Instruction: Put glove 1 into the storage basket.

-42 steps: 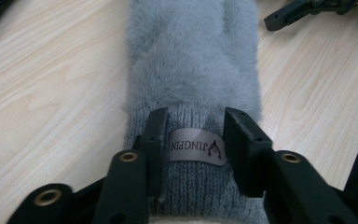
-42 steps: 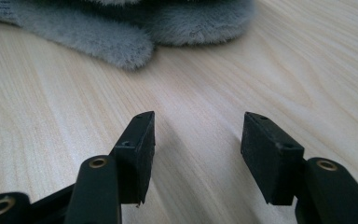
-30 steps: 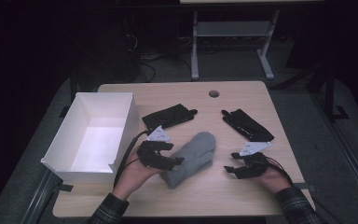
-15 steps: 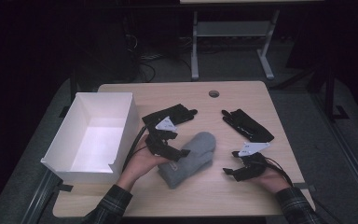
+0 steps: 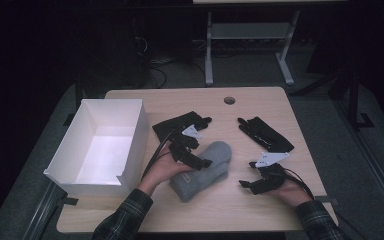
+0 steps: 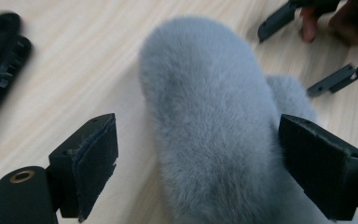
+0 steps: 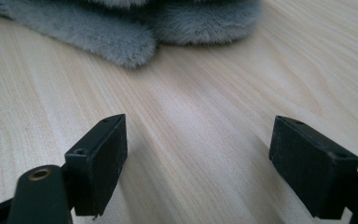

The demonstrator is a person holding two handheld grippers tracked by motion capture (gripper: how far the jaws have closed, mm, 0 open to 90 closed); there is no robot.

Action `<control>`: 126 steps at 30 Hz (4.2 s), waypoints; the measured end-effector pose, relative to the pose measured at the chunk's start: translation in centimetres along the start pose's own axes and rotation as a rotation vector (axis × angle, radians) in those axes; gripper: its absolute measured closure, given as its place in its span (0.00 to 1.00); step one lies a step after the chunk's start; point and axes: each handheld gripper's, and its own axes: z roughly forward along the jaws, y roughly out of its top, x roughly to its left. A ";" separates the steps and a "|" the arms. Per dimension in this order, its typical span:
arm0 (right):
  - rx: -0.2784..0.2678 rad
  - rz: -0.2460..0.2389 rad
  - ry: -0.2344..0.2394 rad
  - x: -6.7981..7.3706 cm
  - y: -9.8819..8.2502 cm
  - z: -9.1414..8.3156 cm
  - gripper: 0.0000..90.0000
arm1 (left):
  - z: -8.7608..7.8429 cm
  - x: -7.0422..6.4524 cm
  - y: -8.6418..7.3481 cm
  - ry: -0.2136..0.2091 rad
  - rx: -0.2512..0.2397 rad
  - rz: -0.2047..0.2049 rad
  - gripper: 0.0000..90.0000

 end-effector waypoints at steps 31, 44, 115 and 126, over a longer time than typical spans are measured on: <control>0.000 0.002 -0.002 0.0 0.0 0.0 0.21 | 2.9 0.6 -1.6 -0.211 0.086 -0.032 0.69; 0.001 0.004 -0.002 0.0 0.0 0.0 0.21 | 1.2 0.4 -1.3 -0.181 0.046 -0.051 0.77; 0.000 0.006 -0.009 0.0 0.1 0.1 0.20 | -28.1 8.1 -5.7 0.301 -0.194 -0.376 0.77; 0.000 0.006 -0.010 0.0 0.1 0.1 0.20 | -24.0 10.6 -9.9 0.300 -0.104 -0.475 0.77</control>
